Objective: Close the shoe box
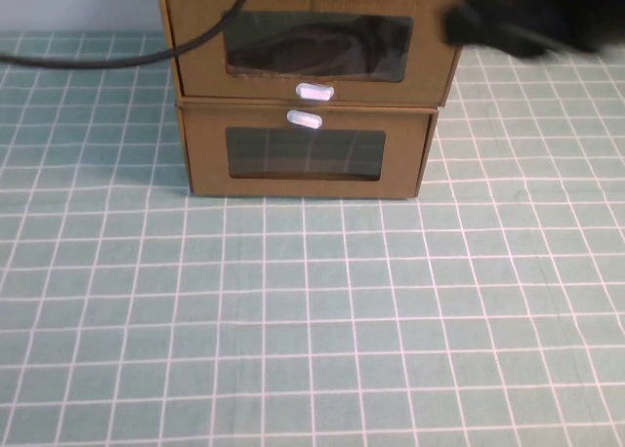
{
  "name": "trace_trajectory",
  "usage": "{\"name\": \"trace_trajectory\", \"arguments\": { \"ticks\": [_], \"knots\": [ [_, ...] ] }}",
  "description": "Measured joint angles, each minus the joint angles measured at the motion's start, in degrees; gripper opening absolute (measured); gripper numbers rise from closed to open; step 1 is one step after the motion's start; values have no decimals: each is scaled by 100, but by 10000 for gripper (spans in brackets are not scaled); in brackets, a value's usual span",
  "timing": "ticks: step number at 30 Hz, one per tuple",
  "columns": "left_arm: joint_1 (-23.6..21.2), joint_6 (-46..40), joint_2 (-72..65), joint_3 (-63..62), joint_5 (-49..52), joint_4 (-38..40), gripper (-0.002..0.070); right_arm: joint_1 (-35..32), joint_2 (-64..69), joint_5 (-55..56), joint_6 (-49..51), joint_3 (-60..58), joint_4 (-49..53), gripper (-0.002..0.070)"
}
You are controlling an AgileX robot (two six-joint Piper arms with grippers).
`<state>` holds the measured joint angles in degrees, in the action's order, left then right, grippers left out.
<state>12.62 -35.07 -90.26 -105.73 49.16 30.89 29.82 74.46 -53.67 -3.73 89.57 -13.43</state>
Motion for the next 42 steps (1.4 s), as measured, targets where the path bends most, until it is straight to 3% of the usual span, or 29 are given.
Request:
{"name": "trace_trajectory", "arguments": {
  "ticks": [9,19,28,34,42],
  "knots": [
    [0,-332,2579,3123,-1543,231,-5,-2,-3207,-328,721,-2561,652,-11],
    [0,-1822,5974,6787,-3058,1918,-5,-12,-5935,-50,1018,-4743,603,-11],
    [0,-2034,8122,9038,-3722,2118,-5,-12,-6597,2955,767,-6967,-17,-11],
    [0,-2059,8454,10286,-4561,2607,-5,-12,-6453,4603,745,-8320,-70,-11],
    [0,-2580,8484,10720,-4528,2669,-5,-12,-6430,4883,504,-8979,44,-11]
  ]
}}
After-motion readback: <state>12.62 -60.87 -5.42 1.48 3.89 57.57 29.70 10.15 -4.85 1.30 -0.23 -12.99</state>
